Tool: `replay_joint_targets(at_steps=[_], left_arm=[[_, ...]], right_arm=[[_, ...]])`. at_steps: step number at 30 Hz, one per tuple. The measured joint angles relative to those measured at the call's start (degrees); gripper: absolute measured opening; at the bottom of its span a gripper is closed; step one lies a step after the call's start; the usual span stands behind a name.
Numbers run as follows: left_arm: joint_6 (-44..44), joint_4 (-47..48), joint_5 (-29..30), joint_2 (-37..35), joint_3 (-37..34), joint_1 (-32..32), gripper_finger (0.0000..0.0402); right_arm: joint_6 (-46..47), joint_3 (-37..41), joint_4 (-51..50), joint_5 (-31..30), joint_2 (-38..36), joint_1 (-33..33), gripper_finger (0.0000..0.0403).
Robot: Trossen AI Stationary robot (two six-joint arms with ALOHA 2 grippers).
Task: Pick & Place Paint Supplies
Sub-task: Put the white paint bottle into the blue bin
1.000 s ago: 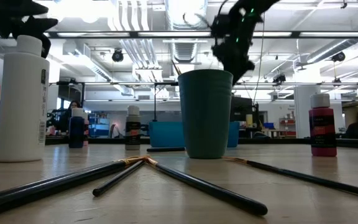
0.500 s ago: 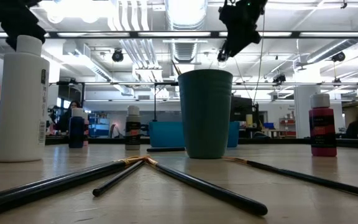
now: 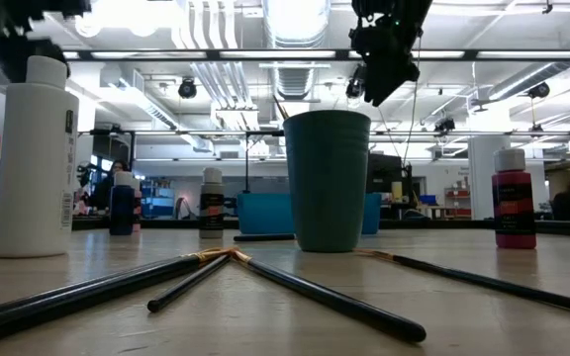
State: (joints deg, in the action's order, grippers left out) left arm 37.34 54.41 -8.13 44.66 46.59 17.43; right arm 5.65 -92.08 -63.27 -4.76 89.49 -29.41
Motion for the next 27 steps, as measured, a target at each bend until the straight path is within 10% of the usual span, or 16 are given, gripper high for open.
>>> replay_joint_targets(at_steps=[14, 27], left_arm=[[1.92, 1.32, 0.4, 0.71, -2.49, 2.13, 0.0259], [3.15, -0.81, 12.77, -0.37, -10.19, 9.04, 0.0259]], right_arm=[[0.84, 3.43, 3.47, 0.0, 0.02, 0.0, 0.0167], [3.6, 3.72, 4.2, -1.55, 0.04, -0.04, 0.0189]])
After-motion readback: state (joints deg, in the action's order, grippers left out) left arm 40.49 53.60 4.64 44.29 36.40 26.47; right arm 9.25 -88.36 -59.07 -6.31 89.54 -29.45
